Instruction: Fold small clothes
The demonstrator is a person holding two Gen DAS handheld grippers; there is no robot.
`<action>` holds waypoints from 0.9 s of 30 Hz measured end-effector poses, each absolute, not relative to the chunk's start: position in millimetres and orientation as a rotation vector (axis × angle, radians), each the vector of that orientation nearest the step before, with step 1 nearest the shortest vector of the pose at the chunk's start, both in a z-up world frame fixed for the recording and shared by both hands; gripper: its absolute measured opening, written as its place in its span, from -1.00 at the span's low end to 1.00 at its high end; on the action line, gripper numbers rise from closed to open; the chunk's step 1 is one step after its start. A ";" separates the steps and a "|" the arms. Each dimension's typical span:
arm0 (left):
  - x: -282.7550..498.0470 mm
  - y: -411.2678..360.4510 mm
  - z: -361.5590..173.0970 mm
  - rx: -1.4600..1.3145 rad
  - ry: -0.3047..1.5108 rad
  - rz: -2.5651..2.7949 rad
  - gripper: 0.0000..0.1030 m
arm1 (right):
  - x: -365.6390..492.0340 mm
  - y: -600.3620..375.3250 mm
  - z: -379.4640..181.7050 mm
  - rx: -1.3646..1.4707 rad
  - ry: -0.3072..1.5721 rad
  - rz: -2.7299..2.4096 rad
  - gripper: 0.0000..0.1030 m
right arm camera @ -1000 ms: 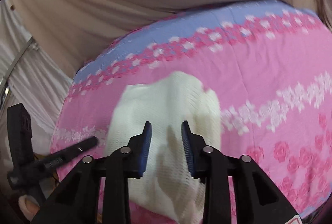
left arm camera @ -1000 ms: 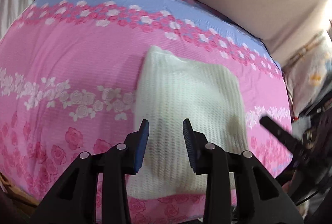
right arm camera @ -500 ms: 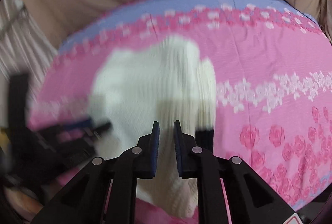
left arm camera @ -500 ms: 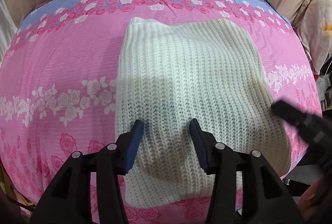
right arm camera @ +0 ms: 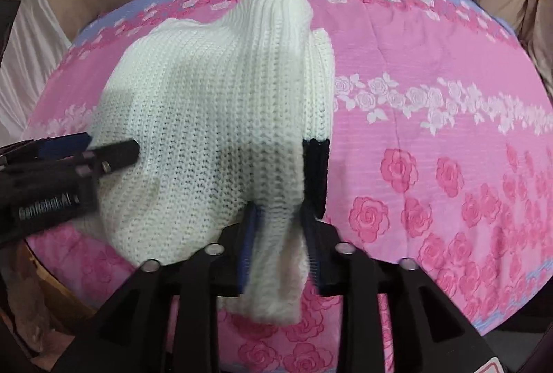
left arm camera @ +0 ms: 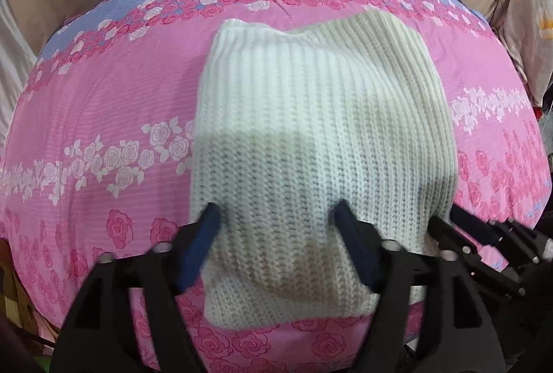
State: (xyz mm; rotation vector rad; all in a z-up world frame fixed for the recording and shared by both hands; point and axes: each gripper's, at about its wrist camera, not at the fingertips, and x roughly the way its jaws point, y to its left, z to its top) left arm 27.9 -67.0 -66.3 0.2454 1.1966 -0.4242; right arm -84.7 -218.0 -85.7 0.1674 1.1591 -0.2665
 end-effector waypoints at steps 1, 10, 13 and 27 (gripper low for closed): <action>27.7 -70.0 -73.9 0.264 1.221 -0.412 0.82 | -81.9 -217.9 -88.3 0.175 1.175 -0.266 -0.26; 47.9 -54.0 -99.5 0.088 1.279 -0.387 0.91 | -78.4 -273.4 -115.1 0.554 1.208 -0.324 0.90; 49.8 -53.8 -100.6 0.079 1.277 -0.389 0.91 | -78.1 -280.9 -114.7 0.612 1.178 -0.335 0.90; 36.2 -52.1 -80.4 0.150 1.176 -0.420 0.90 | -100.3 -263.2 -76.8 0.588 1.039 -0.397 0.50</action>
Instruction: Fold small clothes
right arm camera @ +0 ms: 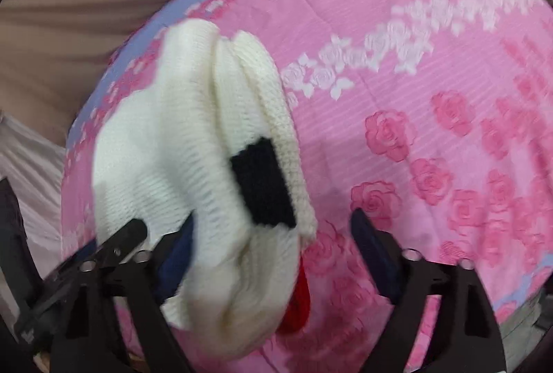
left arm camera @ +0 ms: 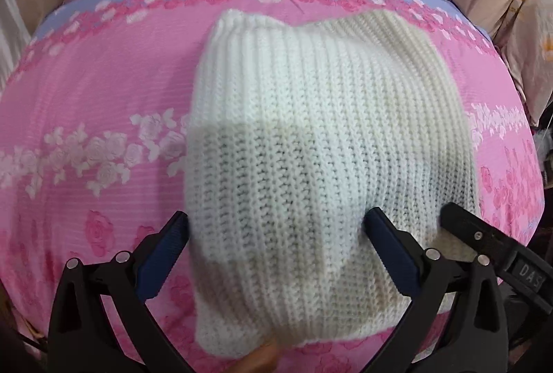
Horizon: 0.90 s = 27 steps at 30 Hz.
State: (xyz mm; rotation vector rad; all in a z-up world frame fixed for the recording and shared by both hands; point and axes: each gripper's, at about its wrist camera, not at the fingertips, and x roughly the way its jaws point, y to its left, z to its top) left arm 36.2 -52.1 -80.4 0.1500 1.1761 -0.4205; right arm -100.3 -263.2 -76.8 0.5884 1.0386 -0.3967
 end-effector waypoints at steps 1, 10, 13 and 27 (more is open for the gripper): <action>29.7 -48.9 -70.4 0.160 1.150 -0.392 0.90 | -104.0 -255.8 -64.0 0.521 1.021 -0.396 0.50; -22.4 -23.4 -19.4 0.143 1.112 -0.158 0.90 | -132.0 -202.4 13.7 0.187 0.912 -0.260 0.53; -34.7 -18.0 -9.4 0.156 1.085 -0.163 0.90 | -144.6 -191.0 17.1 0.176 0.880 -0.287 0.53; -19.4 9.9 -12.7 0.063 1.087 -0.250 0.90 | -149.4 -217.1 -11.6 0.385 0.916 -0.376 0.56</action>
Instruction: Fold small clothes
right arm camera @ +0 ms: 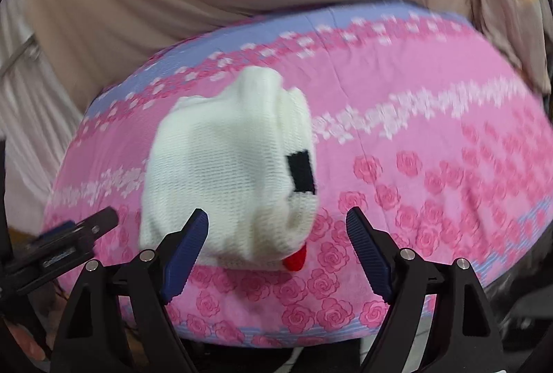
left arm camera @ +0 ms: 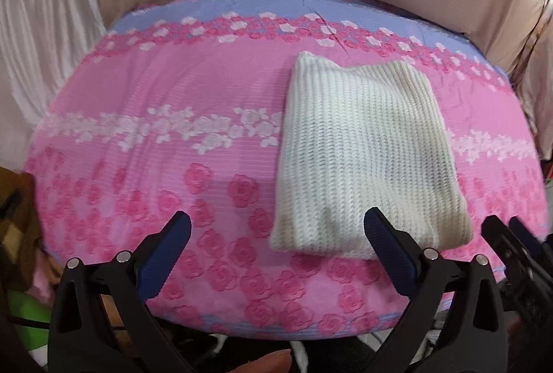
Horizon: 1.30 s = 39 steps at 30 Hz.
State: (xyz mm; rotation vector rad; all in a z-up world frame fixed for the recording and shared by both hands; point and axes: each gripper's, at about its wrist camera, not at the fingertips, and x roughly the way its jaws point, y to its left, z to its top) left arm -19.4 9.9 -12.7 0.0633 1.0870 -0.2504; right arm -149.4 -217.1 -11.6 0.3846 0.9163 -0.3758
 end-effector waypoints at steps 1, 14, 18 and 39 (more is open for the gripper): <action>-9.4 9.2 -20.2 0.031 1.118 -0.285 0.90 | -142.8 -229.2 -19.5 0.427 0.930 -0.363 0.56; 72.4 -5.0 -112.5 -0.333 1.401 -0.481 0.27 | -60.7 -267.8 -107.6 0.678 1.026 -0.191 -0.11; 70.3 -5.0 -79.3 -0.319 1.346 -0.546 -0.21 | -54.7 -248.4 -63.0 0.620 0.957 -0.149 -0.36; 102.4 180.1 -34.9 -0.070 1.075 -0.177 0.27 | 8.8 -91.3 -39.6 0.309 0.959 -0.085 -0.64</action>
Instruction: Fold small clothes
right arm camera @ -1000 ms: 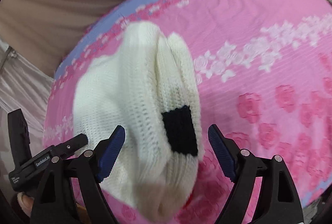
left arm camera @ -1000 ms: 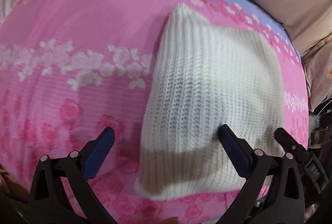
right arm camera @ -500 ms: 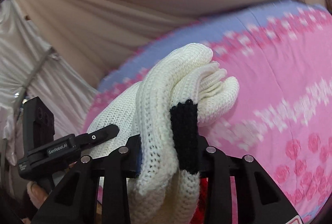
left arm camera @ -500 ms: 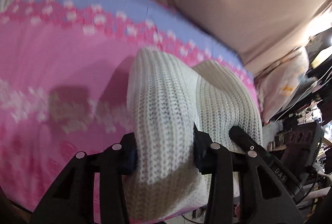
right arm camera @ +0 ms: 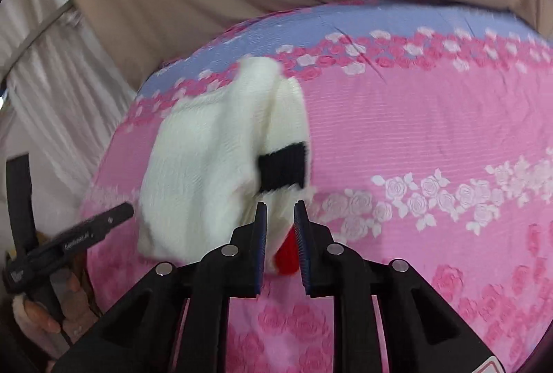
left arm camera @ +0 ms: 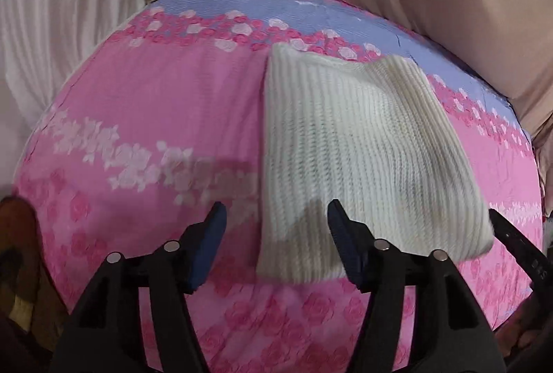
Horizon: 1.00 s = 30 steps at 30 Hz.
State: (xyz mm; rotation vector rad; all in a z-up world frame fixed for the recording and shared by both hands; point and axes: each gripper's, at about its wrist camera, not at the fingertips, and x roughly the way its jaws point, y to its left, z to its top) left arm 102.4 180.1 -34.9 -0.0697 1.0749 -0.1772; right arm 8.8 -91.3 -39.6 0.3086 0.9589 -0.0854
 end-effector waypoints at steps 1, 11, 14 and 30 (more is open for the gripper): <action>94.0 181.0 -32.0 -0.056 1.066 -0.178 0.32 | 1.7 -80.8 -35.9 0.263 0.961 -0.095 -0.64; 69.8 159.3 -4.5 -0.037 1.002 -0.152 0.57 | -22.3 -43.5 -29.3 0.166 0.962 -0.160 -0.54; 63.5 150.3 -5.1 0.008 0.984 -0.161 0.55 | -28.4 -44.0 -27.1 0.182 0.943 -0.201 -0.47; 31.6 148.7 -7.5 0.120 0.934 -0.187 0.31 | -48.2 -27.7 -24.6 0.205 0.894 -0.236 -0.29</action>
